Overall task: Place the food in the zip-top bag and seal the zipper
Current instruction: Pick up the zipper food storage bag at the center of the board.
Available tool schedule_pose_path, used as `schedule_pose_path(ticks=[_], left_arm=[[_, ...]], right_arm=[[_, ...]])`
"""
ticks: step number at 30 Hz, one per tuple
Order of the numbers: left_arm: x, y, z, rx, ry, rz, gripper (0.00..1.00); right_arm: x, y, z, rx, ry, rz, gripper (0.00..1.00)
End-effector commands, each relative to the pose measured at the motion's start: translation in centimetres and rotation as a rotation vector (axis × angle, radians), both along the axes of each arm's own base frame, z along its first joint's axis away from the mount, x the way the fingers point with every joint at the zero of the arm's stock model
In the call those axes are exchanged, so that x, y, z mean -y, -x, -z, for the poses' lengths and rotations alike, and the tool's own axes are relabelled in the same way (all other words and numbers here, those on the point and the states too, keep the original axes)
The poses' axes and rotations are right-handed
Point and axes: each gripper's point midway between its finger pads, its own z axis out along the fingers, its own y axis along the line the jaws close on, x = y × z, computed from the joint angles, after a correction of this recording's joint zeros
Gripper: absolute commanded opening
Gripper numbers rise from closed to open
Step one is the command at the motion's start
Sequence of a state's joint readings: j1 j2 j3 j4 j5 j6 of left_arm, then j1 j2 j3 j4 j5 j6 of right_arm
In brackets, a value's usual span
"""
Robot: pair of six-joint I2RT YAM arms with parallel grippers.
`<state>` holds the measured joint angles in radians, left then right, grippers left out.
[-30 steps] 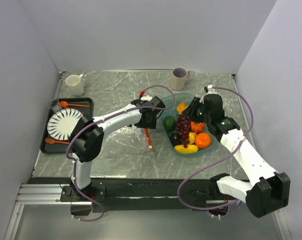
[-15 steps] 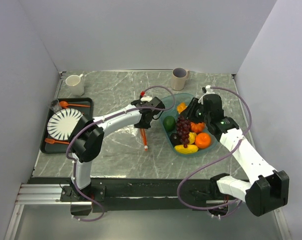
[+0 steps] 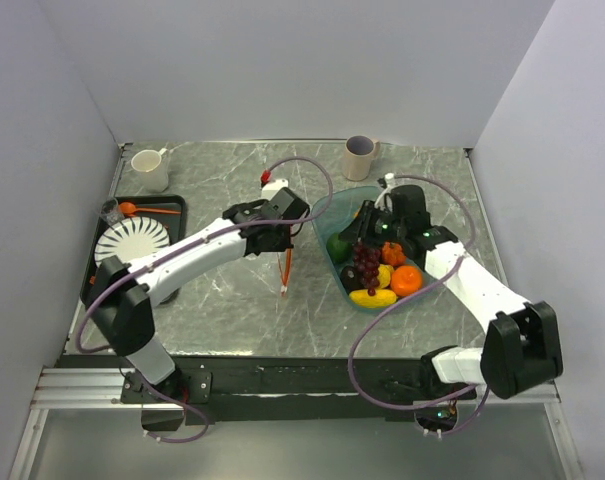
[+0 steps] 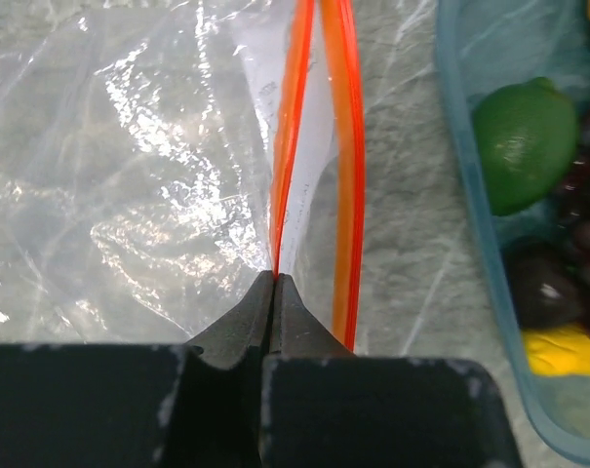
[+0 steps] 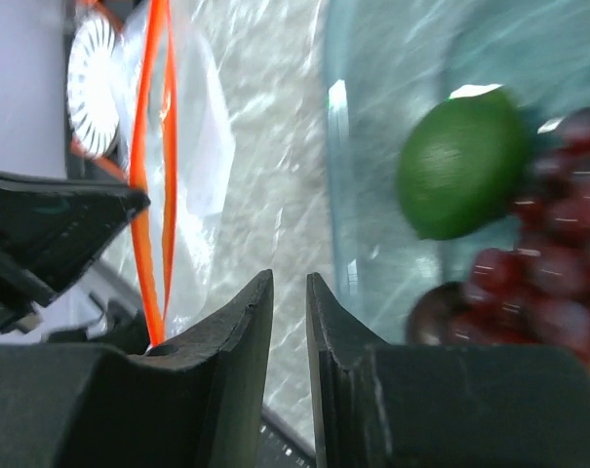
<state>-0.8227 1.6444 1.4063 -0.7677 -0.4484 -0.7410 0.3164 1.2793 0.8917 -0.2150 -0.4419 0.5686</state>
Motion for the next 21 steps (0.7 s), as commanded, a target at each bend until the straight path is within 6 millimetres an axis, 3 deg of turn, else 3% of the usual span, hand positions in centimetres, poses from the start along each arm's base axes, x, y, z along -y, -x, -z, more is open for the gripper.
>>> schedule_pose_path(ticks=[1,5,10,21], left_arm=[[0.8,0.3,-1.6,0.049,0.098,0.014,0.01],[0.4,0.8,-1.2,0.049,0.115,0.009,0.01],[0.3,1.1,-0.5,0.044,0.132,0.004,0.01],[1.2,2.0,-1.7,0.072,0.249,0.046,0.01]], right_arm=[[-4.2,0.0,-2.1,0.031,-0.064,-0.131,0.3],[-7.2,0.9,-2.1,0.005,-0.099,-0.206,0.33],[-9.6,1.3,-2.1,-0.004,-0.108,-0.254,0.39],[-12.8,0.7,1.3,-0.08,-0.075,-0.289,0.42]])
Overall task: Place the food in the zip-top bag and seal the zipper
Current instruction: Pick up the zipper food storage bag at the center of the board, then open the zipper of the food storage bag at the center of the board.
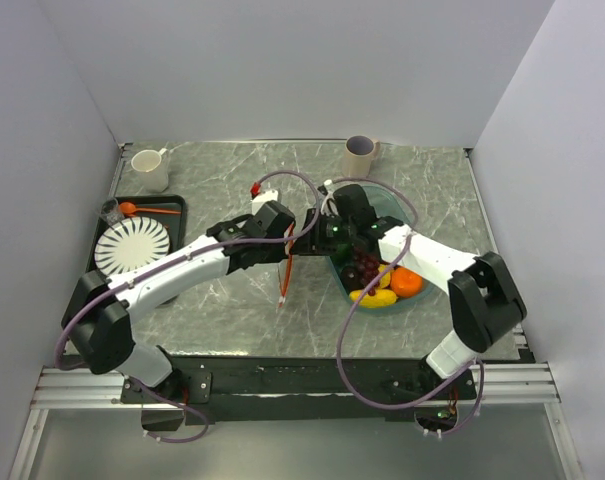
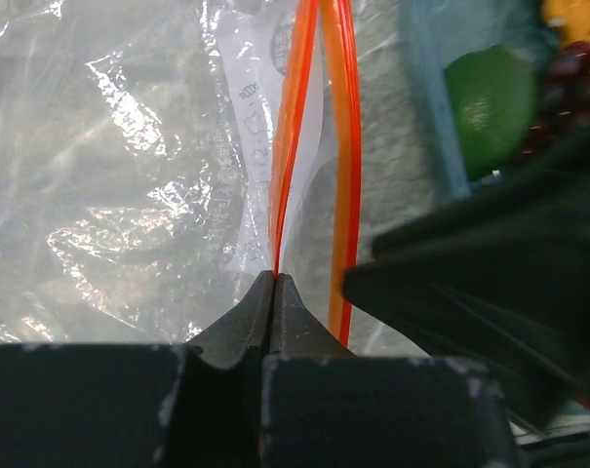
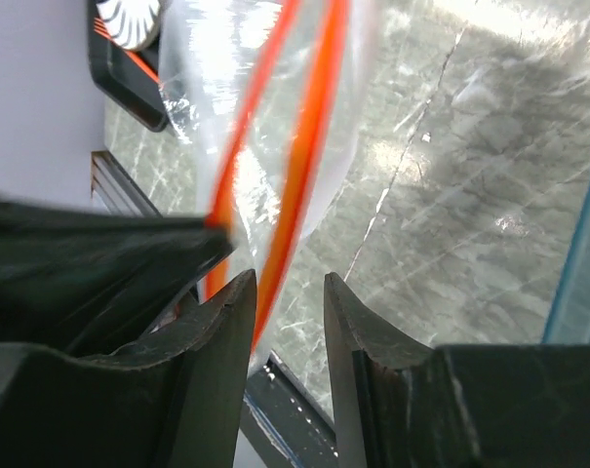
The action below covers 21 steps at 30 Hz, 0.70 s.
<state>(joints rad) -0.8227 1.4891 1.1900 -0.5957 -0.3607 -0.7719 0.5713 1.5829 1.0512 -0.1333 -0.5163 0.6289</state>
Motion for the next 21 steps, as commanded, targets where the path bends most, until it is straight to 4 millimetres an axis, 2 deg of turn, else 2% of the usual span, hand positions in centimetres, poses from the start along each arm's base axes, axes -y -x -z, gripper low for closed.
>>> schedule_pose_path(ticks=[1,5,7,8,10,11,13,14,16,17,21], left_arm=[[1.1,-0.1,-2.2,0.052,0.098,0.02,0.01],[1.2,-0.2,-1.9,0.047,0.086,0.022,0.01],[1.2,-0.3,-1.9,0.048,0.078,0.029,0.01],[1.1,-0.2,-1.8,0.046,0.068,0.029,0.01],[0.9,-0.3,-2.1,0.051,0.063,0.022,0.01],[0.7,-0.3,-2.5,0.058,0.068,0.016,0.01],[0.0,-0.3,-3.6,0.072,0.083,-0.006,0.01],[-0.3,-0.3,-4.2,0.082,0.091,-0.016,0.01],[-1.9,-0.3,-5.8,0.107,0.095,-0.068,0.01],[-2.9,-0.5,-6.3,0.126,0.075,-0.098,0.01],[-6.7,-0.3,-7.5,0.127,0.027,-0.162,0.01]], right_arm=[[-1.8,-1.3,-1.4,0.026,-0.049,-0.015,0.42],[-2.9,-1.0,-1.9,0.023,-0.108,-0.041,0.41],[-3.1,-1.1,-1.3,0.015,-0.093,-0.045,0.39],[-3.1,-1.0,-1.0,0.006,-0.086,-0.051,0.28],[-3.0,-1.4,0.0,-0.005,-0.056,-0.037,0.18],[-2.7,-1.4,0.7,-0.022,-0.028,-0.025,0.08],[-2.2,-2.1,1.9,-0.031,0.031,0.008,0.0],[-1.9,-1.9,3.1,-0.059,0.063,0.009,0.0],[-1.7,-2.4,3.7,-0.06,0.097,0.021,0.0],[-1.4,-2.4,4.8,-0.082,0.133,0.028,0.0],[-1.1,-3.1,5.7,-0.075,0.196,0.035,0.0]])
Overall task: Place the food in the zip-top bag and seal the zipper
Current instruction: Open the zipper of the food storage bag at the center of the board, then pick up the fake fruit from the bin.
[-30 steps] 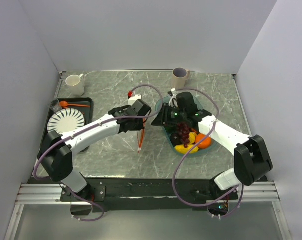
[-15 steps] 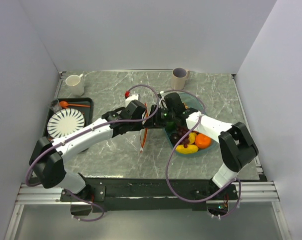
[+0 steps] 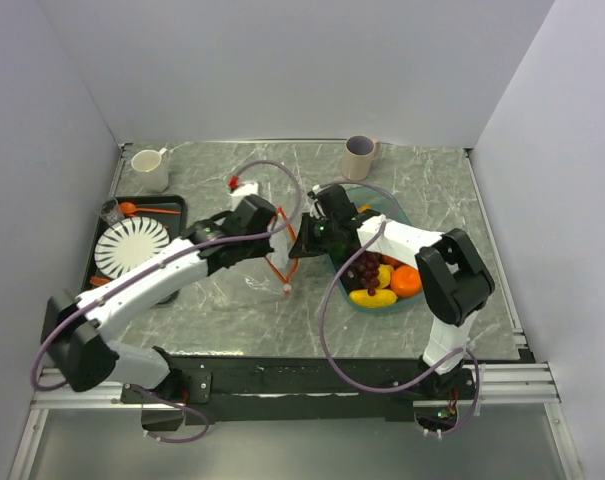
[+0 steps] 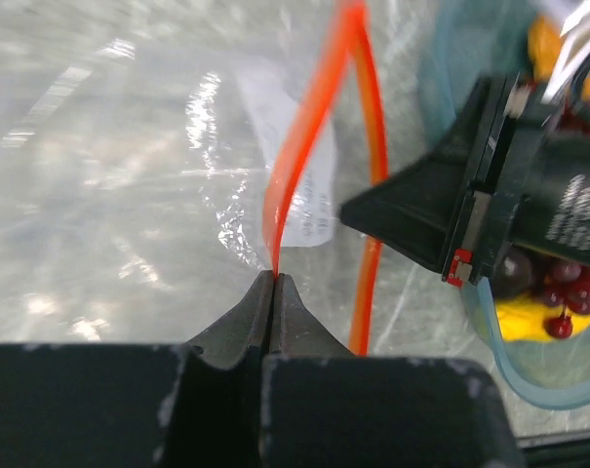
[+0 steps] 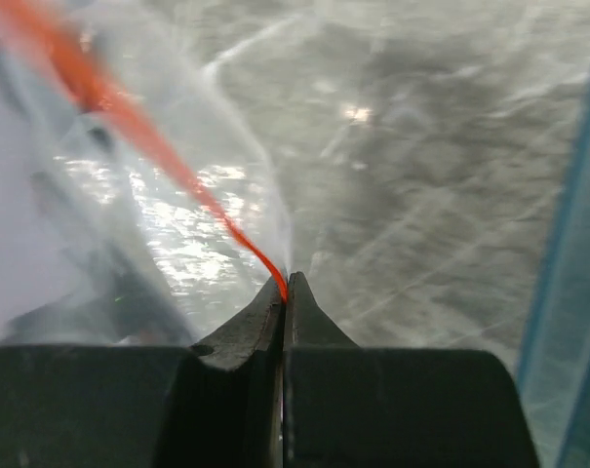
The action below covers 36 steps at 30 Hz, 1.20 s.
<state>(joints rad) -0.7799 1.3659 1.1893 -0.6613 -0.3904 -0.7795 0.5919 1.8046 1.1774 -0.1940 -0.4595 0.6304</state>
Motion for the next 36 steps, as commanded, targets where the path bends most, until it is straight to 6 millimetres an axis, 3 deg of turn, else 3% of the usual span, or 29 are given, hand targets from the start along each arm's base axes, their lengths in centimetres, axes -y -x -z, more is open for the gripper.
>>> schedule_pose_path(ticks=[1,4,7,10,11,12,13,15,16,17,19,20,22,23,24,25,27,28,30,32,33,34,36], left_arm=[[-4.3,0.1,-4.4,0.073,-0.004,-0.103,0.01],[-5.2,0.8,-4.8,0.08,0.015,-0.111,0.01],[-4.8,1.0,-4.2,0.073,0.047,-0.089,0.01],[-3.7,0.8,-2.9,0.048,0.064,-0.064,0.01],[-3.5,0.6,-2.5,0.044,0.065,-0.063,0.01],[-3.4,0.5,-2.3,0.04,0.062,-0.06,0.01],[-3.1,0.3,-1.7,0.027,0.057,-0.054,0.01],[-2.7,0.0,-1.4,0.027,0.056,-0.045,0.01],[-2.5,-0.1,-1.1,0.021,0.053,-0.045,0.01],[-2.5,-0.2,-0.9,0.019,0.049,-0.043,0.01],[-2.1,-0.4,-0.7,0.022,0.054,-0.035,0.01],[-2.0,-0.4,-0.5,0.018,0.053,-0.031,0.01],[-1.8,-0.6,-0.4,0.02,0.058,-0.027,0.01],[-1.6,-0.6,-0.3,0.017,0.063,-0.019,0.01],[-1.6,-0.6,-0.2,0.015,0.059,-0.019,0.01],[-1.5,-0.8,-0.3,0.023,0.064,-0.018,0.01],[-1.1,-0.8,-0.2,0.018,0.072,-0.001,0.01],[-0.9,-0.9,-0.4,0.022,0.078,0.003,0.01],[-0.6,-0.8,-0.2,0.017,0.084,0.017,0.01],[-0.3,-0.9,-0.1,0.016,0.09,0.024,0.01],[-0.1,-0.8,0.0,0.012,0.093,0.033,0.01],[-0.1,-0.9,0.2,0.011,0.095,0.033,0.01],[0.3,-0.8,0.4,0.015,0.105,0.057,0.01]], right_arm=[[0.2,-1.1,0.4,0.034,0.084,0.006,0.0],[0.4,-1.5,0.4,0.047,0.103,0.02,0.0],[-0.2,-1.2,-0.1,0.058,0.087,-0.011,0.0],[-0.7,-1.0,-1.5,0.099,0.069,-0.037,0.17],[-0.6,-1.0,-2.5,0.119,0.06,-0.033,0.18],[-0.5,-0.9,-2.9,0.131,0.058,-0.028,0.18],[0.1,-1.2,-3.3,0.152,0.079,0.003,0.09],[1.1,-1.3,-5.0,0.2,0.096,0.045,0.08],[1.9,-1.7,-5.4,0.224,0.118,0.08,0.13],[2.6,-1.4,-6.8,0.257,0.113,0.104,0.3],[3.5,-1.5,-8.3,0.323,0.102,0.138,0.42],[4.4,-0.8,-9.5,0.36,0.087,0.161,0.55],[5.2,-0.7,-11.0,0.412,0.062,0.197,0.65],[5.9,-0.5,-11.8,0.428,0.062,0.217,0.76],[6.6,-0.7,-12.2,0.425,0.07,0.242,0.94],[7.5,-0.6,-12.8,0.429,0.076,0.265,1.0],[9.2,-0.7,-12.4,0.411,0.082,0.346,1.0],[10.8,-1.4,-13.2,0.424,0.057,0.408,1.0],[11.8,-0.8,-11.7,0.359,0.001,0.401,1.0],[14.5,-1.5,-10.3,0.298,-0.012,0.438,1.0],[15.4,-1.6,-9.5,0.273,0.016,0.443,1.0],[16.8,-1.1,-7.4,0.205,0.102,0.457,1.0],[18.1,-1.3,-6.8,0.227,0.203,0.441,1.0]])
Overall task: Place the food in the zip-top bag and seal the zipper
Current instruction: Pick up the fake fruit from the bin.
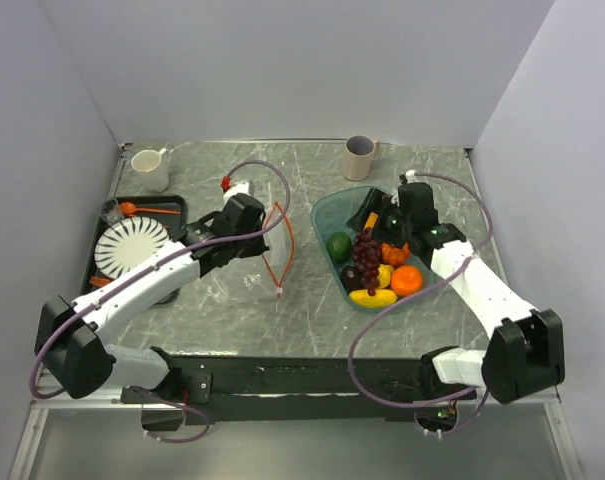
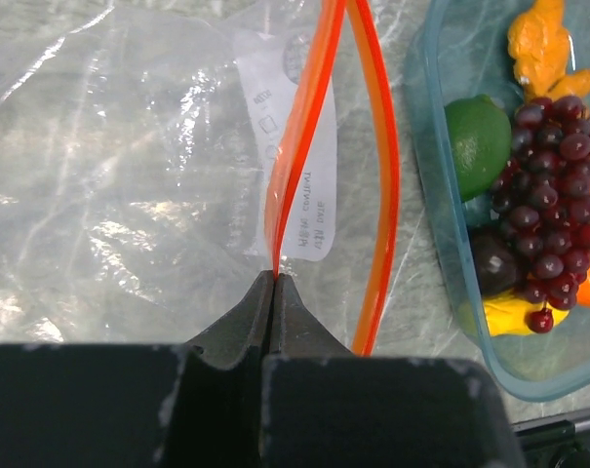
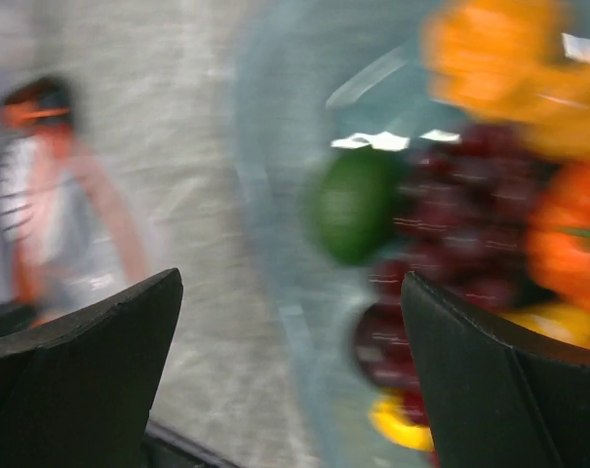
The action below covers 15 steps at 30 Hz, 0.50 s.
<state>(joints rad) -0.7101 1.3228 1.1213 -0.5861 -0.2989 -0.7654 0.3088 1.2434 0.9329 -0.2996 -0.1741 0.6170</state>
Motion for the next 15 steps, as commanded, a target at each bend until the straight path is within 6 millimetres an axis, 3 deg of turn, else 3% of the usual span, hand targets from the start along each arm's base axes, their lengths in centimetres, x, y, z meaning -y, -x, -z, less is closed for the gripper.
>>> schedule_pose_path(ticks=[1,5,9,15], left_arm=[[1.3,-0.1,0.1,0.019,0.04,0.066,0.01],[1.5,0.1,0.1,0.038,0.071,0.078,0.01],[1.7,0.2,0.0,0.04,0.079,0.086,0.01],[1.7,0.2,0.1,0.036,0.071,0.095,0.01]], right_arm=[[2.2,0.8,2.0,-0.07,0.126,-0.003,1.0],[2.9,1.0,2.9,-0.078,0.154,0.018,1.0],[5.4,1.1,4.7,-0.119,0.26,0.114,1.0],[4.6,1.5,6.9,-0.177,0.267,0.043,0.99]])
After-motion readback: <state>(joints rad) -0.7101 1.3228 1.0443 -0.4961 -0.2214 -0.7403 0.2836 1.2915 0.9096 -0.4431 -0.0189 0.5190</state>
